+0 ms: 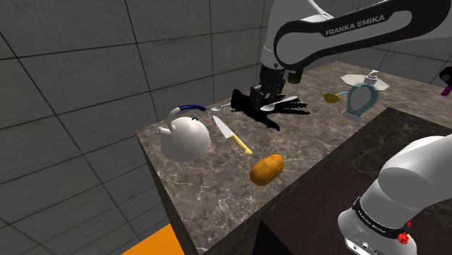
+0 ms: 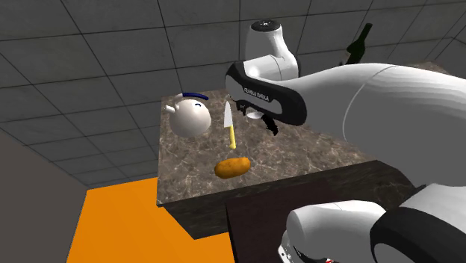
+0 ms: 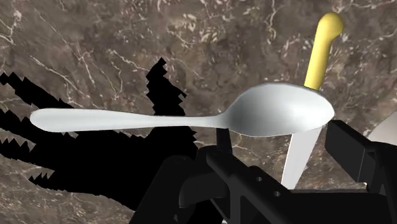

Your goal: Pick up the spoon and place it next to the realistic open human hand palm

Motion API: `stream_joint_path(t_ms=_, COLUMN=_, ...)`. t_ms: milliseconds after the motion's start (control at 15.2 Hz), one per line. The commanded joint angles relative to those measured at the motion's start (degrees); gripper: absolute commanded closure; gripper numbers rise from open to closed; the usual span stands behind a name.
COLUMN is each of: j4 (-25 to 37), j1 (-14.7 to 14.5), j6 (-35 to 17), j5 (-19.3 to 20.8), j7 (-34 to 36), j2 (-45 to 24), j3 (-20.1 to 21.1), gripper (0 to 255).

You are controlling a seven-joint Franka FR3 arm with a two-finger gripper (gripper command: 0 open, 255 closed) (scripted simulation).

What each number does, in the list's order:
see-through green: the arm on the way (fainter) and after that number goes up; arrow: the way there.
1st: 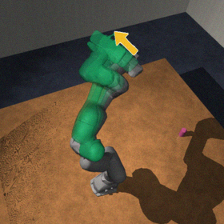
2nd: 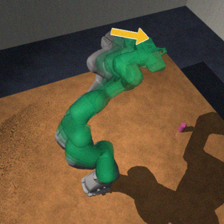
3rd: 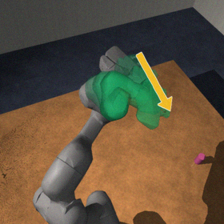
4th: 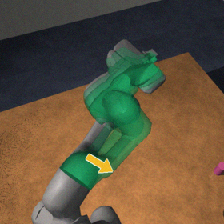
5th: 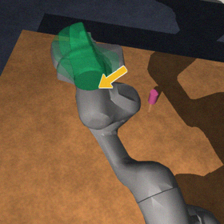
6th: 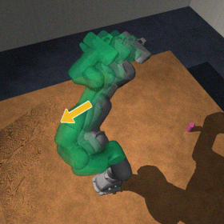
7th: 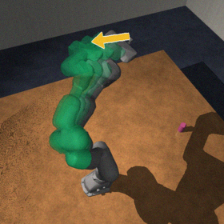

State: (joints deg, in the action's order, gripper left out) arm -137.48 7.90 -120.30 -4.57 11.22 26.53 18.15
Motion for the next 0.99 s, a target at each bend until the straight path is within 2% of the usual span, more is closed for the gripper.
stream_joint_path(t_ms=0, j4=-1.08, j1=0.71, j6=-0.08, j5=0.28, j7=-2.74, j2=0.97, j3=-2.07, gripper=255)
stream_joint_path(t_ms=462, j4=-3.23, j1=4.35, j6=-0.54, j5=2.37, j7=-13.16, j2=2.54, j3=-10.28, gripper=255)
stream_joint_path(t_ms=924, j4=-2.06, j1=8.3, j6=-1.17, j5=4.82, j7=-23.33, j2=0.72, j3=-18.29, gripper=255)
